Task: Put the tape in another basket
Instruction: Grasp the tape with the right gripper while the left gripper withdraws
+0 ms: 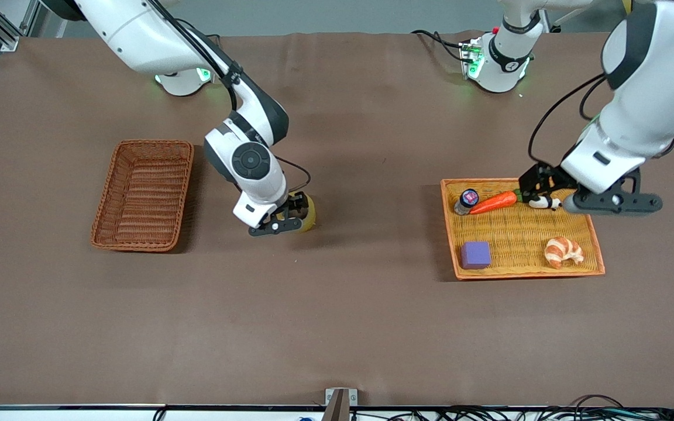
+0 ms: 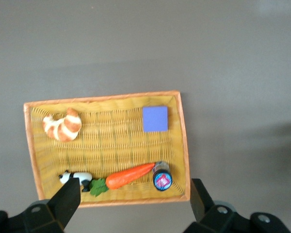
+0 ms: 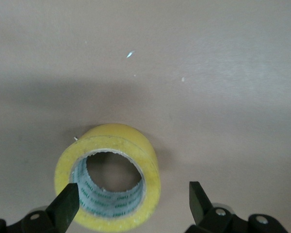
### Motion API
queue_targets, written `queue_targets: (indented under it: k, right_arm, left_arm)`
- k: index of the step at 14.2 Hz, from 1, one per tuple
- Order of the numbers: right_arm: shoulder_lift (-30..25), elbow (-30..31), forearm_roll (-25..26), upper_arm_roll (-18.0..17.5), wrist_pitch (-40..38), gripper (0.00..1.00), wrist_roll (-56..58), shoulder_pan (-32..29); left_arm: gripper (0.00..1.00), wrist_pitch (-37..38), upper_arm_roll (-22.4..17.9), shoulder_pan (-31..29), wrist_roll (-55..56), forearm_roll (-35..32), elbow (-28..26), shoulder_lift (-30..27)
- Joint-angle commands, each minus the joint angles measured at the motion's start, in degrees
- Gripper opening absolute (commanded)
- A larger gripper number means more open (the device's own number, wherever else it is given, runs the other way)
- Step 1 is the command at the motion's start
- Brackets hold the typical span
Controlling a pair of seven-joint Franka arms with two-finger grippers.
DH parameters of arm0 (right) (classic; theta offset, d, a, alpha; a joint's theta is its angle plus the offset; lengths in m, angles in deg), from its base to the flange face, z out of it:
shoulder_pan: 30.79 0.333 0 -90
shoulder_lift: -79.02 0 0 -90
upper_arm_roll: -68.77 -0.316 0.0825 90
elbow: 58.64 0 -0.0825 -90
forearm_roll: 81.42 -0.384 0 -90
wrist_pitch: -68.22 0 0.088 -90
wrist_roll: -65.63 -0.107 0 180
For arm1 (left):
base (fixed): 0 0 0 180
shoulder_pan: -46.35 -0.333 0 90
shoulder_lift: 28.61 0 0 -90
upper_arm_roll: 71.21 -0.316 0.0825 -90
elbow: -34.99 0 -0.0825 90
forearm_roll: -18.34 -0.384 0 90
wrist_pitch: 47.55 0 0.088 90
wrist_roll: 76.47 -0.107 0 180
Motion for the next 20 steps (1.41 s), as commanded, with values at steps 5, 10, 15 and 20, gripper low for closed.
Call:
queue_targets:
  k: [5,10,15,20]
  right_arm:
    - [3.39,4.17,11.83,-0.11,6.58,0.49,-6.36,-0.65]
    - [3.31,3.03,11.3,-0.38,5.35,0.0,-9.27,-1.7]
    - [-7.03,1.97,5.62,-6.79,-8.86,0.0,-5.86,-12.59]
    - [-23.03,8.18,-4.61,9.0,-17.42,0.0,23.55,-14.36]
  left_arm:
    - [1.0,0.57,-0.91,0.08,-2.04,-0.04,-11.61,-12.04]
    - [1.0,1.37,0.14,-1.5,-3.01,0.57,-11.35,-11.17]
    - [1.0,2.07,0.06,-1.59,-3.1,0.49,-5.55,-6.6]
    - [1.0,2.16,-0.29,-1.59,-3.01,0.84,-3.61,-4.92]
